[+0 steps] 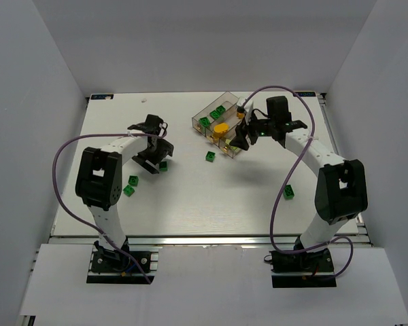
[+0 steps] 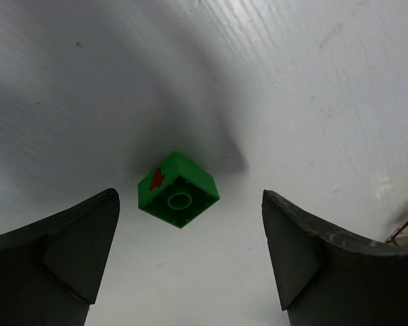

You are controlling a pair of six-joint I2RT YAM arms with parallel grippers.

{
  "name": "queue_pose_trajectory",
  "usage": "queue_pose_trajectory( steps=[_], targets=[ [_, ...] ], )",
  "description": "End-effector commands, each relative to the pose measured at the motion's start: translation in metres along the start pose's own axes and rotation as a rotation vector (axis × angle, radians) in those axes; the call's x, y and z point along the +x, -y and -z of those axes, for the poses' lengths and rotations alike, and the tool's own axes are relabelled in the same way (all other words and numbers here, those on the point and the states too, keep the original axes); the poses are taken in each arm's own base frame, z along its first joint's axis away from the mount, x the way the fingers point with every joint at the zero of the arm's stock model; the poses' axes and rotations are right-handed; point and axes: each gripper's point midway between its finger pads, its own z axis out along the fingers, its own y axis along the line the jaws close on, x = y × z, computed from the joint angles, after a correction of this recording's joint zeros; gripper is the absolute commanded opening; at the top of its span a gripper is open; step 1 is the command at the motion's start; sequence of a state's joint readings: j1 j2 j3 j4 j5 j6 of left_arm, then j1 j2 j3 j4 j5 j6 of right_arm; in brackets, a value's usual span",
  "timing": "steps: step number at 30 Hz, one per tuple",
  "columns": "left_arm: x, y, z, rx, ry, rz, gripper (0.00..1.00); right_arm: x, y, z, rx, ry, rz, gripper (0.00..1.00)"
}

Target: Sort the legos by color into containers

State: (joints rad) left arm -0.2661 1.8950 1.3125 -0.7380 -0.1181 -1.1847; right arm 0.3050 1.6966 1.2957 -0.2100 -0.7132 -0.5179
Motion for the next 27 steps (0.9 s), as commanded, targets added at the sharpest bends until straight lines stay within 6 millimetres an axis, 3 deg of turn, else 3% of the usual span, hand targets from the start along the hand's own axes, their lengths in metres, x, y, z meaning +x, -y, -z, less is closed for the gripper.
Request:
queue_pose_trajectory(
  steps=[1,9,19,23,27],
  targets=[
    [0.0,-0.005,0.002,-0.033,0.0,0.006,0.94,-0.016,0.004,0.013,0.031,0.037,0.024,0.7],
    [-0.001,-0.005,-0.006,-0.048,0.005,0.013,0.83,-0.016,0.004,0.013,0.027,0.041,0.021,0.7],
    [0.001,0.002,-0.012,-0.029,-0.01,0.017,0.6,-0.015,0.004,0.017,0.034,0.039,0.023,0.7],
    [0.0,0.012,-0.003,0.019,-0.014,-0.004,0.43,-0.014,0.003,0.019,0.036,0.037,0.021,0.7],
    [-0.005,0.036,0.02,0.136,-0.005,-0.114,0.34,-0.019,0.006,0.024,0.051,0.05,0.019,0.67]
  ],
)
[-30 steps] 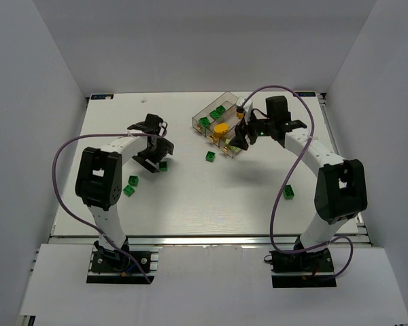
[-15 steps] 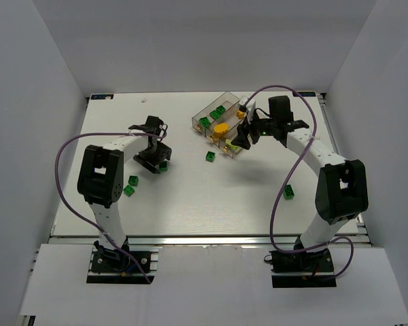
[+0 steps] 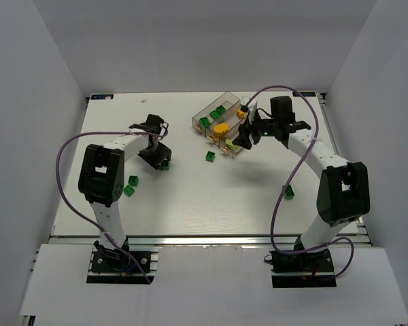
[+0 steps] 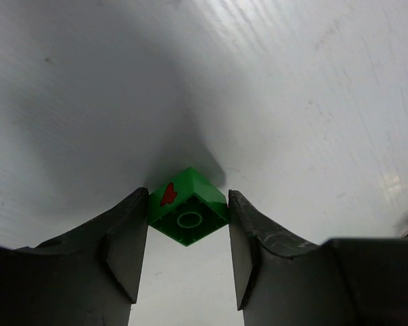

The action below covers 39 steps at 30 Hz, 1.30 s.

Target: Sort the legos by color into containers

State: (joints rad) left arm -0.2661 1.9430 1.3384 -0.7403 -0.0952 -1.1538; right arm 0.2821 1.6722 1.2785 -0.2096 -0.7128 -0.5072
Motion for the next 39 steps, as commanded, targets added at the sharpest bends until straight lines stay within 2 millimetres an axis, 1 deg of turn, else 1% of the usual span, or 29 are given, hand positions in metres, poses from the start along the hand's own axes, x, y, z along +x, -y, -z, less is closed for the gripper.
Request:
queue_pose_trajectory(
  steps=[1,2,3,4,5,7,8,9,10,11,13,14,15,16,17,18,19,20,21,23,24,25,29,31,35,39],
  targets=[
    [-0.013,0.046,0.041,0.192,0.035,-0.119,0.28,-0.023,0.004,0.015,0.03,0.052,0.034,0.65],
    [-0.014,0.056,0.046,0.237,0.042,-0.151,0.25,-0.023,0.006,0.018,0.038,0.055,0.023,0.6],
    [-0.014,0.062,0.051,0.264,0.044,-0.21,0.24,-0.026,0.009,0.02,0.047,0.064,0.023,0.56],
    [-0.018,0.072,0.06,0.3,0.064,-0.24,0.21,-0.03,0.01,0.022,0.049,0.073,0.021,0.51],
    [-0.023,0.081,0.065,0.335,0.094,-0.288,0.2,-0.031,0.014,0.025,0.058,0.078,0.005,0.41],
    [-0.02,0.095,0.074,0.406,0.078,-0.329,0.19,-0.034,0.017,0.028,0.065,0.086,-0.008,0.29],
    [-0.024,0.11,0.08,0.457,0.102,-0.342,0.17,-0.033,0.021,0.032,0.075,0.087,-0.019,0.19],
    [-0.024,0.12,0.084,0.492,0.115,-0.361,0.17,-0.033,0.021,0.033,0.077,0.089,-0.028,0.17],
    [-0.023,0.131,0.088,0.531,0.123,-0.385,0.17,-0.033,0.022,0.035,0.083,0.091,-0.031,0.16],
    [-0.025,0.151,0.095,0.591,0.145,-0.428,0.17,-0.03,0.023,0.037,0.09,0.087,-0.038,0.16],
    [-0.019,0.173,0.099,0.633,0.16,-0.486,0.18,-0.028,0.023,0.04,0.103,0.084,-0.041,0.17],
    [-0.019,0.181,0.1,0.636,0.172,-0.525,0.18,-0.023,0.022,0.041,0.105,0.076,-0.05,0.18],
    [-0.018,0.202,0.101,0.664,0.186,-0.55,0.18,-0.024,0.021,0.044,0.114,0.076,-0.048,0.19],
    [-0.017,0.212,0.102,0.676,0.192,-0.568,0.18,-0.022,0.021,0.045,0.117,0.074,-0.05,0.2],
    [-0.017,0.217,0.1,0.668,0.2,-0.589,0.19,-0.019,0.021,0.047,0.124,0.07,-0.056,0.21],
    [-0.019,0.235,0.101,0.687,0.217,-0.596,0.2,-0.02,0.021,0.049,0.129,0.071,-0.055,0.22],
    [-0.02,0.242,0.1,0.69,0.222,-0.599,0.2,-0.019,0.021,0.051,0.135,0.07,-0.055,0.23],
    [-0.022,0.244,0.097,0.677,0.225,-0.597,0.22,-0.018,0.022,0.055,0.144,0.07,-0.055,0.24],
    [-0.026,0.255,0.095,0.678,0.25,-0.591,0.24,-0.016,0.022,0.055,0.147,0.065,-0.058,0.25],
    [-0.03,0.263,0.093,0.684,0.272,-0.577,0.29,-0.011,0.022,0.059,0.156,0.058,-0.064,0.28],
    [-0.031,0.266,0.089,0.682,0.276,-0.57,0.33,-0.01,0.022,0.061,0.16,0.056,-0.065,0.29],
    [-0.031,0.267,0.087,0.683,0.28,-0.562,0.39,-0.01,0.021,0.062,0.162,0.054,-0.066,0.3],
    [-0.032,0.278,0.083,0.718,0.291,-0.526,0.48,-0.007,0.02,0.067,0.175,0.052,-0.064,0.35],
    [-0.029,0.281,0.083,0.732,0.284,-0.523,0.51,-0.005,0.019,0.067,0.176,0.046,-0.065,0.36],
    [-0.026,0.282,0.078,0.734,0.272,-0.52,0.58,-0.002,0.019,0.069,0.178,0.041,-0.068,0.4],
    [-0.025,0.279,0.075,0.719,0.269,-0.521,0.72,-0.001,0.019,0.068,0.178,0.039,-0.07,0.42]
  ],
)
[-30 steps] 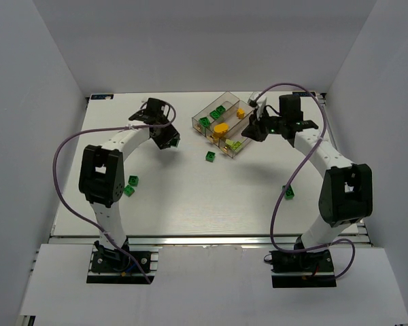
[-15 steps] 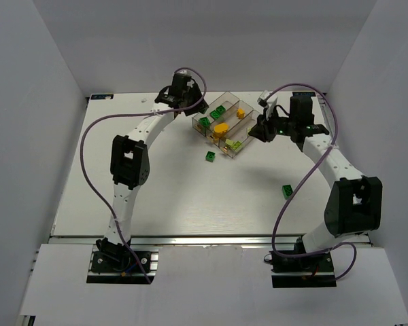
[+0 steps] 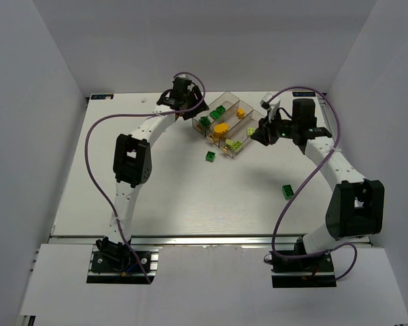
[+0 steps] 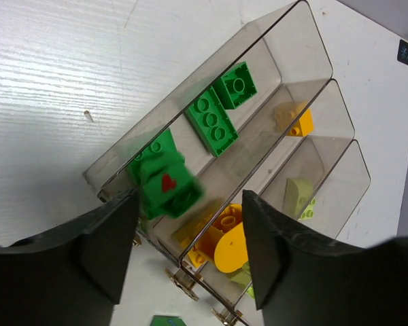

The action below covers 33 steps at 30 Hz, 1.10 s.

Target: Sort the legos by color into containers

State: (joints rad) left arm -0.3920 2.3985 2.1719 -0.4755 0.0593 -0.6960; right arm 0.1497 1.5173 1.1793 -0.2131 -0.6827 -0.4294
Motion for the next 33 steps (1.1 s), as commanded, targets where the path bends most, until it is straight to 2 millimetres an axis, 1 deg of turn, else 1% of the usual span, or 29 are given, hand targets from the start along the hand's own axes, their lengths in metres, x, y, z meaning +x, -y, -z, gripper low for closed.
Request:
queue_pose_trajectory(
  steps=[1,3,5,7,8,9,10,11,12,13,14,15,16,17,18,19,20,21,22,23,24,25,26,27,30,31,33],
  targets=[
    [-0.026,0.022,0.017,0.045,0.071,-0.002,0.73,-0.008,0.0,0.008,0.015,0.021,0.026,0.42],
    [-0.028,0.024,0.02,0.048,0.077,0.001,0.74,-0.008,0.0,0.008,0.016,0.021,0.026,0.43],
    [-0.03,0.027,0.021,0.055,0.083,0.002,0.74,-0.008,-0.001,0.01,0.017,0.022,0.03,0.47],
    [-0.039,0.033,0.029,0.065,0.107,0.002,0.74,-0.007,-0.001,0.011,0.024,0.016,0.037,0.52],
    [-0.044,0.036,0.034,0.07,0.122,-0.001,0.74,-0.01,0.0,0.013,0.034,0.019,0.054,0.64],
    [-0.05,0.038,0.039,0.069,0.141,-0.007,0.74,-0.007,0.001,0.014,0.049,0.015,0.06,0.76],
    [-0.061,0.046,0.054,0.083,0.169,-0.017,0.74,-0.005,0.009,0.017,0.102,0.006,0.071,0.89],
    [-0.068,0.046,0.062,0.069,0.194,-0.048,0.74,-0.008,0.011,0.022,0.139,0.019,0.073,0.89],
    [-0.074,0.044,0.071,0.05,0.22,-0.059,0.74,-0.014,0.02,0.024,0.19,0.053,0.095,0.89],
    [-0.07,0.027,0.073,-0.01,0.229,-0.07,0.74,0.0,0.027,0.026,0.246,0.028,0.076,0.89],
    [-0.09,0.035,0.105,0.0,0.3,-0.095,0.76,0.005,0.029,0.028,0.268,0.018,0.068,0.9],
    [-0.096,0.027,0.118,-0.019,0.33,-0.099,0.78,0.011,0.029,0.028,0.268,0.0,0.078,0.89],
    [-0.1,0.018,0.131,-0.047,0.367,-0.096,0.8,0.024,0.023,0.029,0.235,-0.061,0.046,0.89],
    [-0.099,0.008,0.158,-0.046,0.407,-0.087,0.86,0.04,0.021,0.024,0.207,-0.118,0.002,0.76],
    [-0.105,-0.007,0.172,-0.061,0.441,-0.067,0.89,0.05,0.017,0.024,0.182,-0.164,-0.038,0.66],
    [-0.111,-0.014,0.187,-0.058,0.491,-0.044,0.93,0.066,0.007,0.03,0.151,-0.249,-0.108,0.47],
    [-0.105,-0.038,0.21,-0.083,0.511,0.006,0.98,0.08,0.002,0.03,0.138,-0.303,-0.149,0.41],
    [-0.103,-0.048,0.221,-0.091,0.526,0.03,0.98,0.09,-0.003,0.033,0.133,-0.348,-0.184,0.38],
    [-0.101,-0.057,0.231,-0.096,0.533,0.048,0.98,0.107,-0.01,0.042,0.136,-0.425,-0.223,0.38],
    [-0.095,-0.063,0.238,-0.089,0.523,0.051,0.98,0.117,-0.016,0.048,0.136,-0.465,-0.24,0.41],
    [-0.089,-0.076,0.251,-0.104,0.521,0.061,0.98,0.126,-0.02,0.053,0.144,-0.502,-0.251,0.44],
    [-0.084,-0.082,0.254,-0.115,0.507,0.063,0.98,0.136,-0.019,0.06,0.178,-0.552,-0.266,0.47],
    [-0.073,-0.088,0.255,-0.125,0.47,0.051,0.98,0.148,-0.026,0.067,0.177,-0.606,-0.294,0.56],
    [-0.067,-0.093,0.26,-0.133,0.457,0.046,0.98,0.157,-0.03,0.072,0.186,-0.645,-0.313,0.59],
    [-0.047,-0.102,0.263,-0.149,0.401,0.032,0.98,0.178,-0.033,0.084,0.247,-0.739,-0.378,0.6],
    [-0.038,-0.107,0.265,-0.156,0.389,0.031,0.98,0.184,-0.028,0.089,0.299,-0.77,-0.382,0.6],
    [-0.027,-0.114,0.267,-0.173,0.373,0.036,0.98,0.194,-0.024,0.091,0.349,-0.805,-0.421,0.6]
  ],
)
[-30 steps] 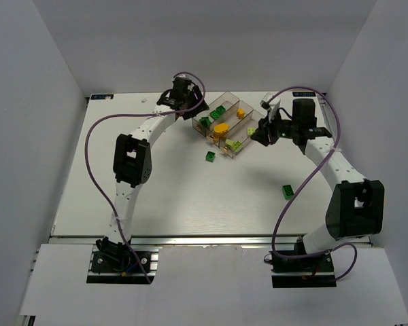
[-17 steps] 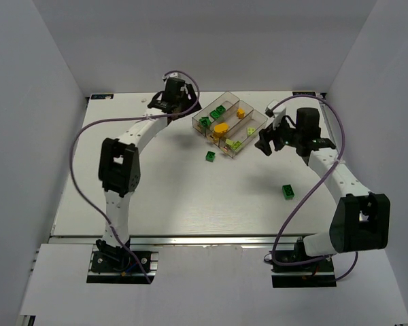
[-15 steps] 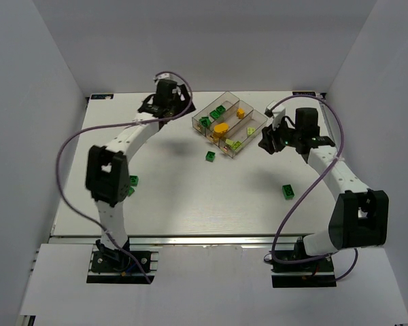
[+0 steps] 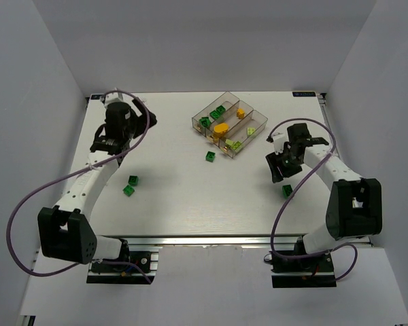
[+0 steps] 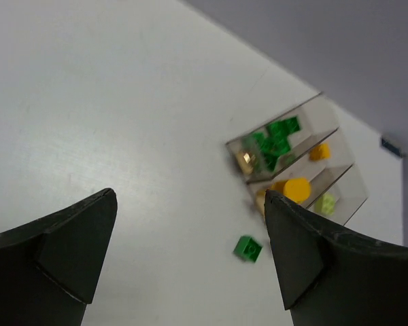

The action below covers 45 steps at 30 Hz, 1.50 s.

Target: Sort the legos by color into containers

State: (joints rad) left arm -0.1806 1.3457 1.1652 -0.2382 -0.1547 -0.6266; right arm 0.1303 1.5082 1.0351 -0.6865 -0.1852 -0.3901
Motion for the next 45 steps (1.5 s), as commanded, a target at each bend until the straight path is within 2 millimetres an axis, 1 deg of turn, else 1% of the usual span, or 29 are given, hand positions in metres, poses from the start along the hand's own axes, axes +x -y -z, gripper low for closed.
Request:
queue_pose_trajectory(
  steps=[1,3,4,9,11,18,21,24,25,26,27,28,29,30,31,32,33,34,35,36,37,38,39,40,41,42,43,44,45],
  targets=[
    [0.036,-0.023,0.017,-0.035,-0.094,-0.025,0.98,0.03,0.016,-0.002,0.119,-0.139,-0.109,0.6],
    [0.04,-0.027,0.021,-0.032,-0.088,-0.009,0.98,0.034,0.017,-0.006,0.124,-0.166,-0.14,0.6],
    [0.049,-0.033,0.023,-0.04,-0.102,-0.006,0.98,0.036,0.017,-0.007,0.13,-0.171,-0.145,0.6],
    [0.054,-0.044,0.037,-0.056,-0.085,0.03,0.98,0.049,0.032,-0.01,0.228,-0.229,-0.177,0.62],
    [0.062,-0.049,0.04,-0.065,-0.087,0.046,0.98,0.054,0.029,-0.013,0.21,-0.249,-0.179,0.61],
    [0.063,-0.06,0.052,-0.092,-0.068,0.054,0.98,0.064,0.028,-0.024,0.194,-0.297,-0.197,0.58],
    [0.065,-0.064,0.054,-0.107,-0.074,0.048,0.98,0.067,0.023,-0.026,0.165,-0.306,-0.196,0.5],
    [0.066,-0.064,0.056,-0.106,-0.071,0.054,0.98,0.065,0.017,-0.025,0.123,-0.296,-0.196,0.36],
    [0.065,-0.064,0.055,-0.104,-0.069,0.056,0.98,0.062,0.016,-0.023,0.115,-0.289,-0.192,0.28],
    [0.065,-0.064,0.056,-0.103,-0.067,0.058,0.98,0.06,0.016,-0.021,0.112,-0.282,-0.173,0.23],
    [0.064,-0.063,0.056,-0.099,-0.065,0.06,0.98,0.049,0.009,-0.02,0.06,-0.246,-0.162,0.18],
    [0.064,-0.062,0.055,-0.097,-0.062,0.059,0.98,0.04,0.008,-0.016,0.044,-0.216,-0.14,0.08],
    [0.063,-0.062,0.055,-0.097,-0.062,0.056,0.98,0.031,0.006,-0.012,0.02,-0.185,-0.115,0.04],
    [0.063,-0.062,0.055,-0.095,-0.062,0.052,0.98,0.018,-0.002,-0.009,-0.05,-0.135,-0.057,0.0],
    [0.063,-0.062,0.055,-0.096,-0.059,0.05,0.98,-0.002,-0.002,-0.001,-0.068,-0.07,-0.015,0.0],
    [0.063,-0.063,0.055,-0.098,-0.06,0.045,0.98,-0.015,-0.008,0.004,-0.113,-0.023,0.029,0.0],
    [0.063,-0.063,0.055,-0.099,-0.059,0.045,0.98,-0.031,-0.025,0.011,-0.226,0.049,0.12,0.0],
    [0.064,-0.064,0.054,-0.1,-0.06,0.043,0.98,-0.056,-0.028,0.023,-0.26,0.13,0.182,0.0],
    [0.065,-0.064,0.054,-0.101,-0.063,0.043,0.98,-0.071,-0.036,0.031,-0.31,0.194,0.235,0.0],
    [0.066,-0.065,0.054,-0.102,-0.067,0.042,0.98,-0.089,-0.053,0.041,-0.407,0.297,0.325,0.0],
    [0.066,-0.064,0.055,-0.099,-0.071,0.044,0.98,-0.11,-0.057,0.051,-0.42,0.383,0.386,0.0],
    [0.066,-0.064,0.055,-0.099,-0.071,0.044,0.98,-0.125,-0.062,0.056,-0.434,0.45,0.42,0.0],
    [0.066,-0.065,0.056,-0.1,-0.07,0.045,0.98,-0.14,-0.072,0.059,-0.456,0.512,0.451,0.0],
    [0.067,-0.065,0.057,-0.102,-0.072,0.048,0.98,-0.168,-0.071,0.062,-0.423,0.609,0.479,0.0],
    [0.067,-0.066,0.057,-0.103,-0.071,0.049,0.98,-0.183,-0.073,0.064,-0.41,0.656,0.489,0.0],
    [0.065,-0.065,0.059,-0.1,-0.066,0.053,0.98,-0.197,-0.079,0.058,-0.394,0.683,0.494,0.0],
    [0.066,-0.065,0.06,-0.1,-0.068,0.055,0.98,-0.226,-0.079,0.065,-0.359,0.774,0.466,0.0],
    [0.066,-0.065,0.061,-0.101,-0.069,0.056,0.98,-0.242,-0.081,0.066,-0.341,0.814,0.448,0.0],
    [0.066,-0.065,0.063,-0.1,-0.07,0.059,0.98,-0.257,-0.08,0.052,-0.295,0.817,0.399,0.0]
  ],
)
